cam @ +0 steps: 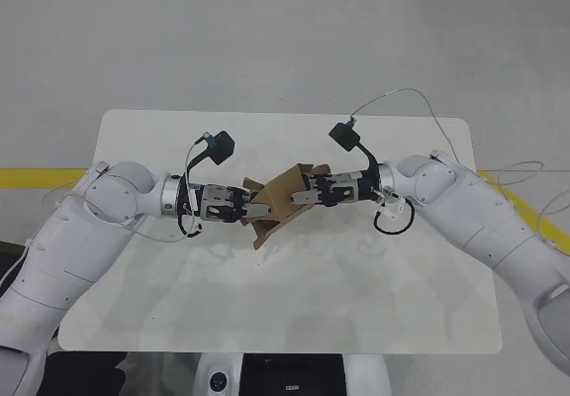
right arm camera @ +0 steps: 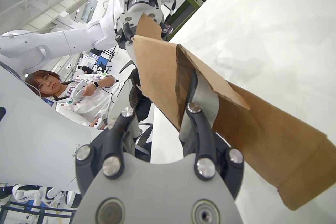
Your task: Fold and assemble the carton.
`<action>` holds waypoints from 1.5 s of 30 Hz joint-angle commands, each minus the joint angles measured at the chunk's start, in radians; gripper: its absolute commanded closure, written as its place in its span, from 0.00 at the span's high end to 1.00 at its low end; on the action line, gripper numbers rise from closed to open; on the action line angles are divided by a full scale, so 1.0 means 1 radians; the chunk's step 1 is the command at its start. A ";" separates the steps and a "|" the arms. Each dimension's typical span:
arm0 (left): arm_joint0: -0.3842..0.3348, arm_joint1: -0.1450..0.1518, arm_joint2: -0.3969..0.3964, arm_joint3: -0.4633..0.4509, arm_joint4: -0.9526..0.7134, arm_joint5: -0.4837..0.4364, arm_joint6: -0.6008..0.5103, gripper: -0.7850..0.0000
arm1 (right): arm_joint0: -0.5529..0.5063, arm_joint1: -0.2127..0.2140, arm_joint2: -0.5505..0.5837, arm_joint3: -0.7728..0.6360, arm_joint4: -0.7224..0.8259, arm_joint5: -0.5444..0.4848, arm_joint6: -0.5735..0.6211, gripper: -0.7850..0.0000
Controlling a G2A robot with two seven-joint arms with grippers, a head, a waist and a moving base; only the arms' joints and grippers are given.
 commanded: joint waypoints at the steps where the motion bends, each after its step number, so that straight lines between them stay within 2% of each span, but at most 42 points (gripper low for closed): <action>1: 0.001 -0.001 -0.001 -0.001 -0.001 0.000 -0.002 0.00 | -0.001 -0.002 -0.002 0.000 0.002 -0.004 -0.004 0.44; 6: 0.004 -0.002 -0.004 -0.002 -0.003 0.002 -0.007 0.00 | 0.002 -0.009 -0.008 0.012 0.006 -0.011 -0.011 0.37; 11: 0.007 -0.004 -0.008 -0.002 -0.001 0.004 -0.007 0.00 | 0.006 -0.012 -0.015 0.025 0.012 -0.015 -0.015 0.20; 18: 0.013 -0.006 -0.013 -0.003 0.003 0.008 -0.009 0.00 | 0.005 -0.009 -0.024 0.027 0.018 -0.025 -0.025 0.11; 19: 0.014 -0.006 -0.014 -0.002 0.003 0.008 -0.010 0.07 | 0.006 -0.009 -0.026 0.027 0.019 -0.026 -0.026 0.09; 21: 0.015 -0.006 -0.017 0.002 0.001 0.008 -0.010 0.77 | 0.005 -0.008 -0.027 0.027 0.022 -0.030 -0.030 0.05; 22: 0.016 -0.006 -0.019 0.005 0.000 0.009 -0.010 1.00 | 0.006 -0.007 -0.028 0.027 0.022 -0.032 -0.032 0.01; 37: 0.020 -0.010 -0.039 0.008 -0.043 0.015 -0.017 1.00 | 0.011 0.002 -0.014 0.022 0.051 -0.042 -0.042 0.00; 45: 0.022 -0.011 -0.063 0.024 -0.070 0.025 0.003 1.00 | -0.018 0.004 0.045 -0.036 0.010 0.057 -0.084 0.00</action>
